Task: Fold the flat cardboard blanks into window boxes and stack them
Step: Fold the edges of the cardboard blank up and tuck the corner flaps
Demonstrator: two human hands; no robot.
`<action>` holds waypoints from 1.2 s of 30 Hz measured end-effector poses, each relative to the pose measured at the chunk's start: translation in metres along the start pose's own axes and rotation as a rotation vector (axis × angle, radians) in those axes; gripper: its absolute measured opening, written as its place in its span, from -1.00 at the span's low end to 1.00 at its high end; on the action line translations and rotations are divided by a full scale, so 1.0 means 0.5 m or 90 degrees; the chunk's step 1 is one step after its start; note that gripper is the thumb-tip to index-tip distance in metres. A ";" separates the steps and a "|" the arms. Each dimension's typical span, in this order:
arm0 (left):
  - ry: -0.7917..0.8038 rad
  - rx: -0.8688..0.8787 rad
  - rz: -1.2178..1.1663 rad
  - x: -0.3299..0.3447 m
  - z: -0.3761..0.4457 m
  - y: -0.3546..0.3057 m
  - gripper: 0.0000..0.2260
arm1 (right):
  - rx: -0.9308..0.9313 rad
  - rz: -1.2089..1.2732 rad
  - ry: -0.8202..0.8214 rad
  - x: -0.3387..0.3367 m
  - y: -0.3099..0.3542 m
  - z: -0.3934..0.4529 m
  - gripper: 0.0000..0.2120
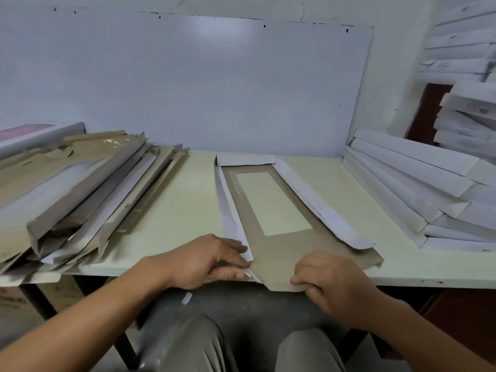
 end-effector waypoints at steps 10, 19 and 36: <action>-0.174 -0.050 0.023 -0.012 0.020 -0.025 -0.74 | -0.053 0.002 -0.131 0.020 0.042 -0.020 -0.77; -0.314 -0.170 -0.010 -0.021 0.029 0.014 -0.66 | -0.059 -0.055 -0.097 0.049 0.086 0.004 -0.73; -0.207 -0.053 0.173 0.021 0.038 -0.043 -0.68 | 0.585 0.186 0.196 -0.043 -0.262 -0.078 -0.81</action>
Point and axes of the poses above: each hand's wrist, its own z-axis towards the middle knuckle, its own x-axis out of the palm, y = z × x, the point moved 7 cm from there along z, towards the middle knuckle
